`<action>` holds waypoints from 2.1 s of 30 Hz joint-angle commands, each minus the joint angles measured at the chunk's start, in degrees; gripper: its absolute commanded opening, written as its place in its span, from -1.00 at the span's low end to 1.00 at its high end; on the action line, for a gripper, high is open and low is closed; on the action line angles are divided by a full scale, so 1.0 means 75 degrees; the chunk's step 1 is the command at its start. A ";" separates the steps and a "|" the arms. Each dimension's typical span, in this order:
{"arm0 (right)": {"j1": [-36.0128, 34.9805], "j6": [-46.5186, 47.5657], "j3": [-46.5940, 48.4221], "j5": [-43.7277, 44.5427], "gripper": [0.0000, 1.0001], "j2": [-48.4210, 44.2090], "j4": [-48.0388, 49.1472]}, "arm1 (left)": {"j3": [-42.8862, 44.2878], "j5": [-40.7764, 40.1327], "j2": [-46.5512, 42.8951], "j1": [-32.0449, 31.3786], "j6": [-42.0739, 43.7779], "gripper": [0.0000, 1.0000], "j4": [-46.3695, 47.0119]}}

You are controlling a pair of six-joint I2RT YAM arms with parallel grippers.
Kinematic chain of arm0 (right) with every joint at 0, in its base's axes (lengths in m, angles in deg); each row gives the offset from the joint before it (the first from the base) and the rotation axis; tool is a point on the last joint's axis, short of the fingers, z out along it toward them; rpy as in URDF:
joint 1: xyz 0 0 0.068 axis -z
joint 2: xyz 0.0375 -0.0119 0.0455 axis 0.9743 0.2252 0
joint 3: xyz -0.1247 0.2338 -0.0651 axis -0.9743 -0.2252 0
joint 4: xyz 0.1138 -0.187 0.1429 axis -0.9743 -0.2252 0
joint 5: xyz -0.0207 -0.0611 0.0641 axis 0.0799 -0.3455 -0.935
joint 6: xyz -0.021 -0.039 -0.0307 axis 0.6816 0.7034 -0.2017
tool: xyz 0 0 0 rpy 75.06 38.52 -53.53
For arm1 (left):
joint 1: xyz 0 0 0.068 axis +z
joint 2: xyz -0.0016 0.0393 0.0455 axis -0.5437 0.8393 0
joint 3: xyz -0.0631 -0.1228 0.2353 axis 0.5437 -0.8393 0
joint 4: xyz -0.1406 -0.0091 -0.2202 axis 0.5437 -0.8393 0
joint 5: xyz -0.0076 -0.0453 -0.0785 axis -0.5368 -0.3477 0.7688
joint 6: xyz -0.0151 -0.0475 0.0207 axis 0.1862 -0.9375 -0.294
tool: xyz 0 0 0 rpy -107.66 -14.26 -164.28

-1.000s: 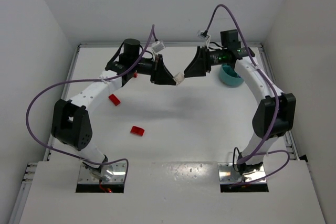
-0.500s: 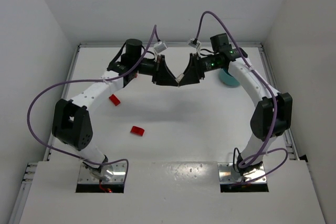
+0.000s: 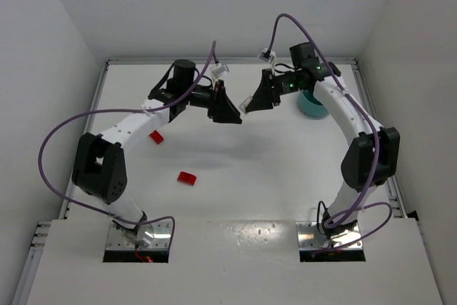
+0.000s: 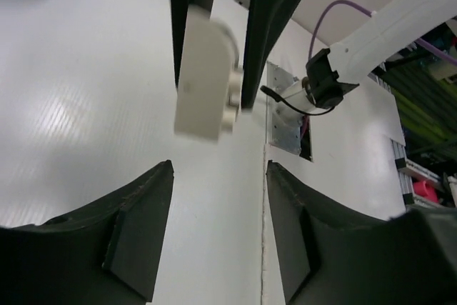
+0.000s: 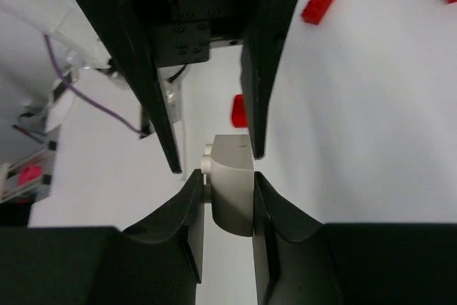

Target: Sort the legos into containers by color

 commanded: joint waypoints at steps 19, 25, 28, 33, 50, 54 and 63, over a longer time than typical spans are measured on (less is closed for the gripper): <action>0.1461 0.1964 0.4850 0.8955 -1.00 0.2994 -0.1023 | -0.0122 -0.2993 -0.0943 0.0925 0.1238 0.35 -0.1224; 0.1532 0.1965 0.5381 0.9412 -1.00 0.3746 -0.0873 | -0.0262 -0.3169 -0.1025 0.0925 0.1309 0.35 -0.1224; 0.1532 0.1965 0.5380 0.9681 -1.00 0.3992 -0.0790 | -0.0262 -0.3169 -0.1025 0.0995 0.1309 0.38 -0.1224; 0.1602 0.2035 0.5310 0.9929 -1.00 0.4180 -0.0954 | -0.0402 -0.3169 -0.1025 0.0995 0.1379 0.38 -0.1224; 0.1672 0.2245 0.4877 1.0233 -0.94 0.4414 -0.0954 | 0.0066 -0.3099 -0.0709 0.1065 0.1531 0.38 -0.1470; 0.1672 0.2246 0.4713 1.0233 -0.86 0.4332 -0.0954 | 0.0135 -0.3099 -0.0638 0.1065 0.1531 0.38 -0.1470; 0.1743 0.2246 0.4712 1.0233 -0.25 0.4332 -0.0954 | 0.0136 -0.3192 -0.0568 0.1065 0.1461 0.87 -0.1470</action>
